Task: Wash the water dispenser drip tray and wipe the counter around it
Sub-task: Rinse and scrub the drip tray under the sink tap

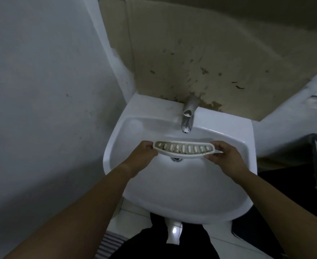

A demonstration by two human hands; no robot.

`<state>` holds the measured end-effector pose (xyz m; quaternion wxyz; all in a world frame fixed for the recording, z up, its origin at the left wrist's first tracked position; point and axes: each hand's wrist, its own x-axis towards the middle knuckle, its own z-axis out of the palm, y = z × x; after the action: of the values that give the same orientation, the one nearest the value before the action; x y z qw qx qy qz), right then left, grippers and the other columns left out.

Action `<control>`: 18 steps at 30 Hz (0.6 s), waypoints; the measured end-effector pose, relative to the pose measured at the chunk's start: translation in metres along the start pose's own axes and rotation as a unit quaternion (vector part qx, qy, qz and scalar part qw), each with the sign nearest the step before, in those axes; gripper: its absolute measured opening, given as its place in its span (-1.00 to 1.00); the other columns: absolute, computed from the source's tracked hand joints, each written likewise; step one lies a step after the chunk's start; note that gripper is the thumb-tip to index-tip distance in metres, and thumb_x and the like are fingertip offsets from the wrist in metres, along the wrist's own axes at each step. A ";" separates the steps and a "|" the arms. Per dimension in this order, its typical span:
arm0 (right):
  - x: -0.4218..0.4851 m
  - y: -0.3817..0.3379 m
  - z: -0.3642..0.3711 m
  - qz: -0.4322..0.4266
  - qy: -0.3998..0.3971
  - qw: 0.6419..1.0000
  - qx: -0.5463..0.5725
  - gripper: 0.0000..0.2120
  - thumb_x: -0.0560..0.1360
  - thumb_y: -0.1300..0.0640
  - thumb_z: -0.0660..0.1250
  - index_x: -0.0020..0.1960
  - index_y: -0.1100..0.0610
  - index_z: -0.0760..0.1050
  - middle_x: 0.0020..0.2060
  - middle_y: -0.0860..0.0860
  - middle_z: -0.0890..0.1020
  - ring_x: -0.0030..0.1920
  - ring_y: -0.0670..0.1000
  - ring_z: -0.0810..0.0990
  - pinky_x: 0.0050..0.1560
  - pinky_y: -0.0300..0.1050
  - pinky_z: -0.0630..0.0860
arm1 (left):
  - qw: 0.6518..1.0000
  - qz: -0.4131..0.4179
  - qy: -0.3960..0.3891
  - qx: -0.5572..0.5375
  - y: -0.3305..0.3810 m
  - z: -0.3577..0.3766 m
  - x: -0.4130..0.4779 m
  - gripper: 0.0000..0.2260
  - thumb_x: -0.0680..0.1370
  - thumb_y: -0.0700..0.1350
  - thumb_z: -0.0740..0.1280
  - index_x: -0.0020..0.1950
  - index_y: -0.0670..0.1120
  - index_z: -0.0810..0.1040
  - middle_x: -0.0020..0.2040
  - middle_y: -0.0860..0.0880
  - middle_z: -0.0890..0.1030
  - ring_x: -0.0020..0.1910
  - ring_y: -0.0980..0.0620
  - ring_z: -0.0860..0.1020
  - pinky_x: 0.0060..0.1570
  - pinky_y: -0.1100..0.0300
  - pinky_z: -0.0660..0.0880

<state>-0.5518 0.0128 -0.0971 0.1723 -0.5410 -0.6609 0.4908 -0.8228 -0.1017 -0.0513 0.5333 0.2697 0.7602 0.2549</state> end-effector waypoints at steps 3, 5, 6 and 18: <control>0.006 0.000 0.003 0.016 -0.005 1.000 0.004 -0.71 0.42 0.23 0.52 0.13 0.14 0.61 0.06 -0.03 0.66 -0.03 -0.19 0.61 0.00 -0.19 0.58 | 1.000 -0.007 0.000 -0.005 0.001 -0.002 0.008 -0.90 0.59 -0.19 0.25 0.07 -0.03 0.48 0.02 -0.11 0.49 -0.04 -0.05 0.45 0.00 0.12 0.37; 0.008 -0.001 0.005 0.026 -0.007 1.000 0.008 -0.73 0.42 0.22 0.52 0.11 0.12 0.62 0.03 -0.05 0.67 -0.02 -0.11 0.63 -0.01 -0.11 0.60 | 1.000 -0.008 -0.004 -0.002 0.001 -0.006 0.012 -0.70 0.59 -0.16 0.26 0.32 -0.10 0.42 0.11 -0.09 0.50 0.05 -0.04 0.47 0.07 0.10 0.40; 0.009 -0.001 0.006 0.031 -0.007 0.999 0.011 -0.73 0.42 0.22 0.52 0.11 0.12 0.62 0.03 -0.04 0.67 -0.04 -0.10 0.63 -0.04 -0.13 0.59 | 1.000 -0.012 -0.004 -0.002 0.000 -0.008 0.015 -0.63 0.58 -0.15 0.27 0.39 -0.11 0.38 0.16 -0.09 0.50 0.09 -0.04 0.47 0.12 0.09 0.42; 0.015 0.000 0.020 0.113 -0.026 0.992 0.047 -0.78 0.47 0.14 0.49 0.11 0.10 0.62 0.00 0.04 0.70 -0.07 0.11 0.65 -0.18 -0.04 0.61 | 0.999 -0.030 -0.012 -0.013 -0.004 -0.017 0.035 -0.56 0.56 -0.13 0.29 0.44 -0.04 0.36 0.28 -0.08 0.49 0.21 -0.07 0.48 0.17 0.07 0.43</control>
<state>-0.5722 0.0173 -0.1111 0.1234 -0.5904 -0.5763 0.5514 -0.8494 -0.0827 -0.0724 0.5531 0.2429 0.7582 0.2454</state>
